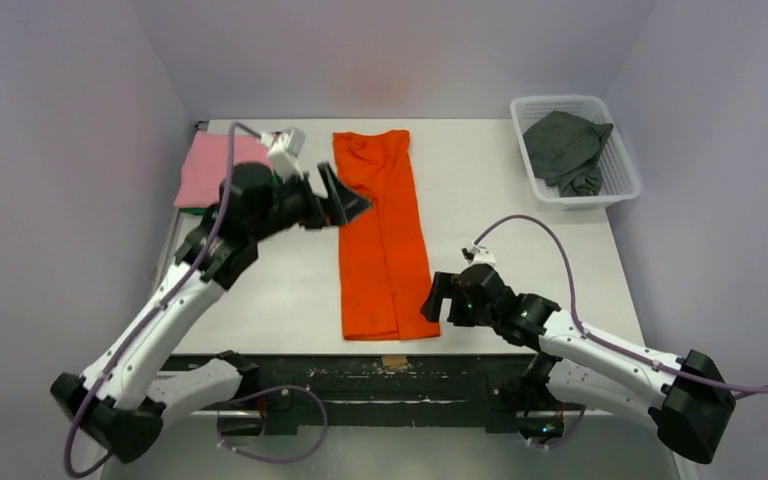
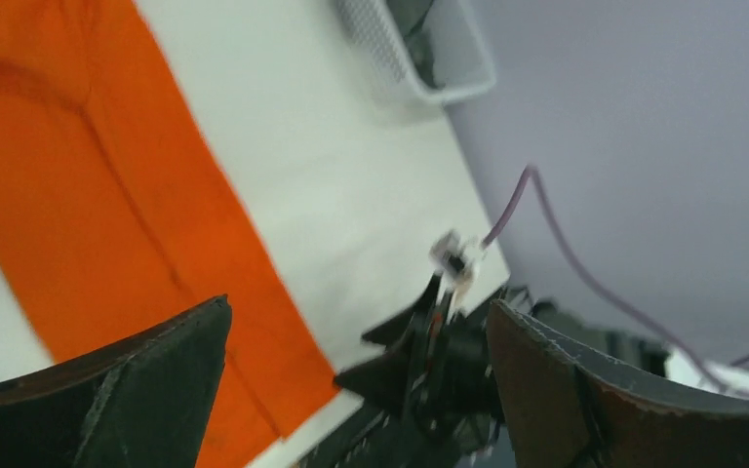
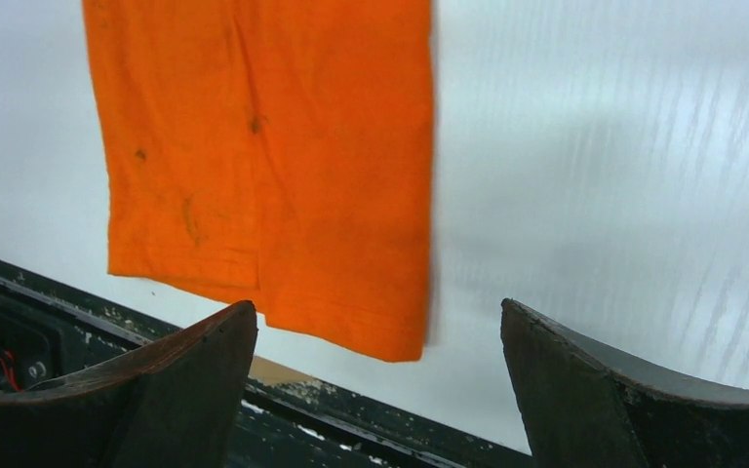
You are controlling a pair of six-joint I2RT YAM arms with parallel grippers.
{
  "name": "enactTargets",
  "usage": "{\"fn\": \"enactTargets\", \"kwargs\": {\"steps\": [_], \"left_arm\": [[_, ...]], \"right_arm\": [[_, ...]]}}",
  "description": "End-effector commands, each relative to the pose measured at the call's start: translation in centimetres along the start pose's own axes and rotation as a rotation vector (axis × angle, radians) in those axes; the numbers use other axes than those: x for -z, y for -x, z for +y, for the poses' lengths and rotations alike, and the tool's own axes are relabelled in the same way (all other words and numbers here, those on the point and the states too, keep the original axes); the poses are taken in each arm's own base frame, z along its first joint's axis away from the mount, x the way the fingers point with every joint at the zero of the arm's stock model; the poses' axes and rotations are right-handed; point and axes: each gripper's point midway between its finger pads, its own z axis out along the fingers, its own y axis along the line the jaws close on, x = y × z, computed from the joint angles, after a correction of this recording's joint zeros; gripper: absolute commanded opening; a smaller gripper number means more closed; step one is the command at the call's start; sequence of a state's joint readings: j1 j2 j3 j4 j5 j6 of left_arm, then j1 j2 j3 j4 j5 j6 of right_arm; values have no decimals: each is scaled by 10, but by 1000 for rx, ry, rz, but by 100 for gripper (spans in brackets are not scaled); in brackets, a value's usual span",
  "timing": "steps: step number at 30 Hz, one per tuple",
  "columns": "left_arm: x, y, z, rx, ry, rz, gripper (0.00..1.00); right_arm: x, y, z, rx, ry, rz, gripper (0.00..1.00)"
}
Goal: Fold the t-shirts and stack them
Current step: Grab the bottom of the folded rectangular tshirt with both arms
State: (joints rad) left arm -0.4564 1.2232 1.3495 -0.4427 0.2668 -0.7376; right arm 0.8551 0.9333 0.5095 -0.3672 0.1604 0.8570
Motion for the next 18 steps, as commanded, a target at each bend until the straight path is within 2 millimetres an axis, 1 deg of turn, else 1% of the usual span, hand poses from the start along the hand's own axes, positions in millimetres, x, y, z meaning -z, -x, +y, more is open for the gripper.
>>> {"fn": "enactTargets", "kwargs": {"steps": [1,2,3,4,5,7,10,12,13,16,18], "left_arm": [[10,-163,121,79,293,227,98],[18,-178,122,87,293,234,97],[29,-206,137,106,330,275,96],[38,-225,142,118,340,309,94],[45,-242,148,123,344,339,92],[58,-263,159,154,378,365,86],[62,-282,163,187,362,386,77],[57,-289,160,197,322,387,72],[54,-292,161,205,321,391,71],[48,-303,166,213,337,422,65],[40,-309,167,220,338,445,59]], "right_arm": [[-1,-12,-3,-74,44,11,92],[-2,-16,-4,-77,53,21,90],[-3,-19,-3,-79,62,32,88],[-5,-23,-3,-77,68,44,87],[-7,-27,-4,-76,68,56,84],[-12,-32,-7,-74,61,75,81],[-18,-40,-10,-79,52,99,74],[-22,-44,-12,-80,48,111,67],[-23,-45,-13,-81,45,115,62],[-26,-48,-17,-76,27,119,53],[-28,-50,-21,-74,11,122,45]]}}
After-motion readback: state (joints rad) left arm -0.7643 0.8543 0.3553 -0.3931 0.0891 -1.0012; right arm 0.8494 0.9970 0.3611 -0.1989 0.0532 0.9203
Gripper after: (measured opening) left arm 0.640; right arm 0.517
